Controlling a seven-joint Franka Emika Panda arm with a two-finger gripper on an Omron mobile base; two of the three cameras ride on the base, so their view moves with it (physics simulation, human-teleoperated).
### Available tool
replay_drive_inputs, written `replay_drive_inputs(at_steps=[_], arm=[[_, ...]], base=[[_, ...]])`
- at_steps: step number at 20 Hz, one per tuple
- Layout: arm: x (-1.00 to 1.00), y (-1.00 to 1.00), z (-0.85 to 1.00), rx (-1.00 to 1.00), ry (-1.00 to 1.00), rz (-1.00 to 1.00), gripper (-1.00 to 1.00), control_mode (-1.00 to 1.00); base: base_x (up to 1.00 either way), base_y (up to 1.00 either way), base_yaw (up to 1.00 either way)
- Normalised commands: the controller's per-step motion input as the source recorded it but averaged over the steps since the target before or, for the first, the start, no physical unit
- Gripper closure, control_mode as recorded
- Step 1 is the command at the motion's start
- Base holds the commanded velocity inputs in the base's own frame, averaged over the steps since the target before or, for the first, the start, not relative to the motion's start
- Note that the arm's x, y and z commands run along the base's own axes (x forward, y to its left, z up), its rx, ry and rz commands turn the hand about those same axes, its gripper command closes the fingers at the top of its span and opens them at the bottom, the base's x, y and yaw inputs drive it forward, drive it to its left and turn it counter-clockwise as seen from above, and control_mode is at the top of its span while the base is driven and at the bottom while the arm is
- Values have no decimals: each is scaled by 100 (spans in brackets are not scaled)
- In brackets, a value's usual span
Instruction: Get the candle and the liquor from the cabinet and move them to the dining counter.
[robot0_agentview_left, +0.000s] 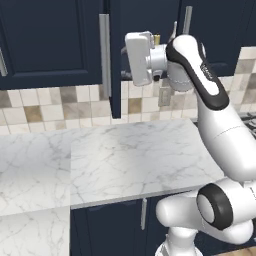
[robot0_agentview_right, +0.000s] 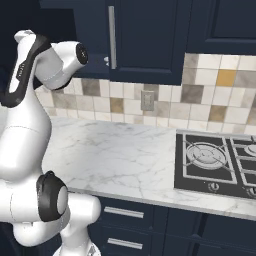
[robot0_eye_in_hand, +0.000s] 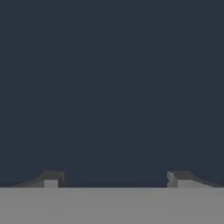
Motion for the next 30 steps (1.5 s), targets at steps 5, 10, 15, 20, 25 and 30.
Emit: replay_drive_inputs(at_steps=[5, 10, 15, 20, 25, 30], arm=[[20, 15, -21, 0, 0, 1, -100, -100], [-9, -29, -7, 0, -6, 1, -100, -100], [-26, -44, 0, 0, -23, 0, -100, -100], [-33, -47, 5, -3, -19, -3, -100, -100], [-27, -51, 7, -7, -9, -9, -100, -100], [-15, -44, 10, -12, -7, -17, -100, -100]], base=[[0, 0, 0], [0, 0, 0], [0, 0, 0], [0, 0, 0], [0, 0, 0], [0, 0, 0]])
